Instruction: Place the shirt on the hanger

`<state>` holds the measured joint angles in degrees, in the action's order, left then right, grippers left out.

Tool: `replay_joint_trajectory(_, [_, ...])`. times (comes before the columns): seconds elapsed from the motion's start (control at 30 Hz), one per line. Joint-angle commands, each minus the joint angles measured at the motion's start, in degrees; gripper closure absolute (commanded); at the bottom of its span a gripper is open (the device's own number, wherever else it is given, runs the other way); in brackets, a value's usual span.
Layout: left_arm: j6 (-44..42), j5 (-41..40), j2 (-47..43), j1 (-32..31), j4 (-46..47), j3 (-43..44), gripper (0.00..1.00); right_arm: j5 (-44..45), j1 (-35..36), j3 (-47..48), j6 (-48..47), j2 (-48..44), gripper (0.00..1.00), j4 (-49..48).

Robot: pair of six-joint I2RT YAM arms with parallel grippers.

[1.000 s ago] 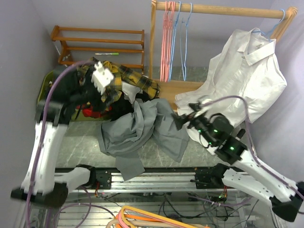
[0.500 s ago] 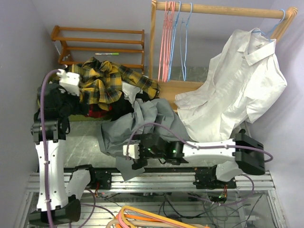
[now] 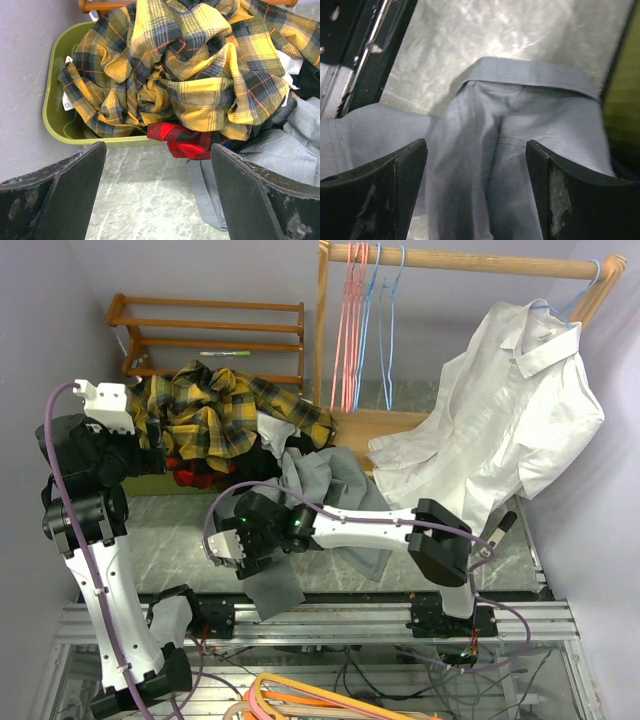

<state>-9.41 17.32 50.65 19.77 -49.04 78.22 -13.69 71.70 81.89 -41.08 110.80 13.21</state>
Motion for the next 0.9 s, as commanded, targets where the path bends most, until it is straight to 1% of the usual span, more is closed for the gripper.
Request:
replay_joint_trajectory(0.0, [0.17, 2.45, -0.29, 0.19, 0.01, -0.76, 0.03, -4.34, -0.49, 4.17, -2.33, 3.73, 0.25, 10.57])
replay_joint_trajectory(0.1, [0.27, 3.18, -0.6, 0.2, 0.79, -2.27, 0.03, -4.24, -0.94, 6.11, -2.27, 4.59, 0.36, 12.03])
replay_joint_trajectory(0.23, [-0.37, 2.85, -0.61, 0.2, 0.31, -2.56, 0.03, -4.18, -1.91, 7.85, -2.14, 6.77, 0.37, 12.21])
replay_joint_trajectory(0.3, [-0.52, 3.37, -0.56, 0.18, 0.25, -2.78, 0.03, -4.37, -2.38, 8.31, -2.25, 6.88, 0.41, 12.34])
replay_joint_trajectory(0.33, [-0.6, 3.55, -0.56, 0.18, 0.34, -2.91, 0.03, -4.4, -2.63, 8.45, -2.18, 6.99, 0.46, 12.3])
replay_joint_trajectory(0.37, [-0.65, 3.8, -0.56, 0.2, 0.56, -3.16, 0.03, -4.76, -2.76, 8.7, -2.33, 7.1, 0.54, 12.57])
replay_joint_trajectory(0.4, [-0.79, 4.11, -0.56, 0.18, 0.73, -3.42, 0.03, -5.08, -2.79, 9.08, -2.41, 7.24, 0.65, 13.47])
replay_joint_trajectory(0.43, [-0.97, 4.67, -0.51, 0.23, 0.83, -3.69, 0.03, -5.22, -2.99, 9.56, -2.24, 7.38, 0.78, 14.02])
replay_joint_trajectory(0.47, [-1.29, 5.28, -0.52, 0.25, 0.6, -3.88, 0.03, -5.01, -3.04, 9.82, -1.79, 7.43, 0.99, 14.2])
replay_joint_trajectory(0.6, [-3.25, 8.61, 0.15, 0.18, -0.84, -3.35, 0.03, -2.7, -3.37, 6.94, 0.62, 4.25, 1.0, 12.58])
replay_joint_trajectory(0.67, [-4.6, 7.91, 2.36, -0.05, -3.74, -0.71, 0.03, -0.55, -3.75, 4.48, 2.88, -0.72, 1.0, 11.03])
replay_joint_trajectory(0.7, [-6.13, 8.34, 3.98, 0.02, -6.25, 1.24, 0.03, 0.07, -4.1, 2.68, 4.33, -4.3, 1.0, 9.81])
replay_joint_trajectory(0.77, [-10.97, 11.28, 6.94, 0.03, -10.85, 4.05, 0.03, 2.0, -5.2, -3.4, 8.21, -13.83, 1.0, 3.33])
replay_joint_trajectory(0.8, [-13.98, 13.48, 7.77, -0.04, -12.74, 4.73, 0.03, 3.35, -5.96, -7.2, 10.78, -19.7, 1.0, -0.56])
replay_joint_trajectory(0.83, [-16.42, 15.91, 8.14, 0.01, -13.54, 4.83, 0.03, 5.4, -7.09, -13.61, 13.81, -25.28, 1.0, -5.48])
replay_joint_trajectory(0.87, [-19.2, 18.64, 8.24, 0.02, -14.49, 4.98, 0.03, 6.9, -8.56, -17.25, 17.29, -31.29, 1.0, -9.73])
